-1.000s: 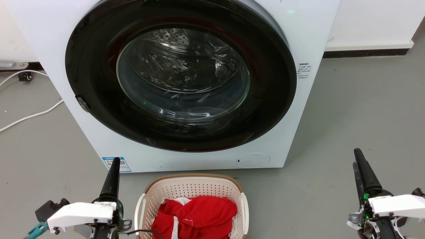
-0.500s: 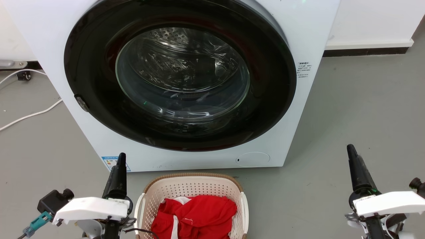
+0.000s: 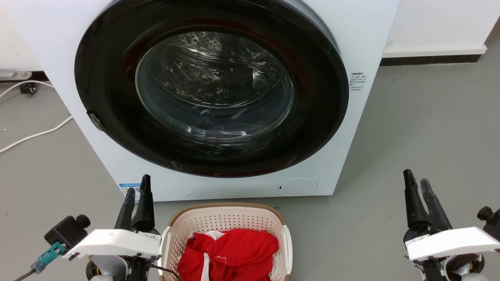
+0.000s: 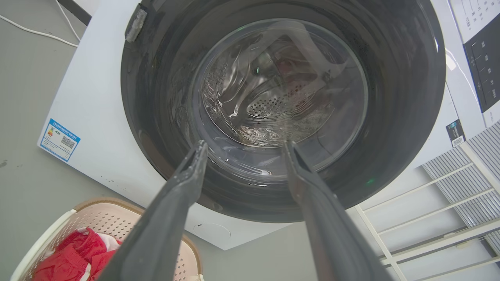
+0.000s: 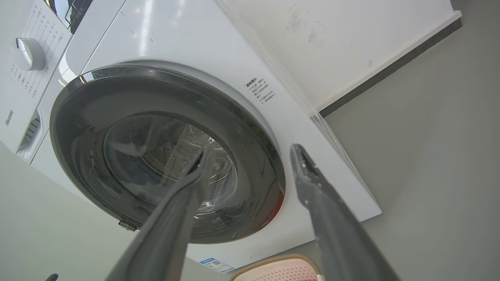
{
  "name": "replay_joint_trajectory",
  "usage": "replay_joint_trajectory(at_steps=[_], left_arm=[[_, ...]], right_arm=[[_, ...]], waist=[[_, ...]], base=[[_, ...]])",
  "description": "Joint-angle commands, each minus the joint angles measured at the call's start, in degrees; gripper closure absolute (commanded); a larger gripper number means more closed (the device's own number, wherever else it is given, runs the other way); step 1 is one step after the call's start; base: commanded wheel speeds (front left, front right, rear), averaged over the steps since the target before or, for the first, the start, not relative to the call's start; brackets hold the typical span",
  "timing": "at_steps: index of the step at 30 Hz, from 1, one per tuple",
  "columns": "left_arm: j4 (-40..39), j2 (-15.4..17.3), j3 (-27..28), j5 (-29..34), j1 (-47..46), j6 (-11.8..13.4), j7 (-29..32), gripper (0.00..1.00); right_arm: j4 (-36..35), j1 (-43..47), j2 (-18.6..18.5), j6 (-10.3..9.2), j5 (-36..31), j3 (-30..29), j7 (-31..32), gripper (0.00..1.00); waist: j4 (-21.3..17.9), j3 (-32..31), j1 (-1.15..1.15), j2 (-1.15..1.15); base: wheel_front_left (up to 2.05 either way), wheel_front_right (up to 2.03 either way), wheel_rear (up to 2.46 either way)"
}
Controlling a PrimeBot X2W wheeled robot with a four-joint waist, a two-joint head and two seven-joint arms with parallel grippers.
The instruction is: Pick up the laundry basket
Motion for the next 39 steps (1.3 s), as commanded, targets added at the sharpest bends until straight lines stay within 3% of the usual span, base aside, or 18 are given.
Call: replay_joint_trajectory(at_steps=[1, 39], left_arm=[[-1.2, 0.2, -0.2, 2.0, -0.3, 0.2, -0.6, 0.0], [-3.6, 0.3, -1.6, 26.8, 1.3, 1.2, -6.6, 0.0]], right_arm=[[-1.3, -0.1, -0.2, 0.02, -2.3, 0.2, -0.6, 0.0], [-4.4, 2.7, -0.2, 0.01, -29.0, 1.1, -6.6, 0.0]], waist=[[0.0, 0.0, -0.01, 0.0], [0.0, 0.7, -0.01, 0.0]], base=[[0.0, 0.0, 0.0], [0.0, 0.0, 0.0]])
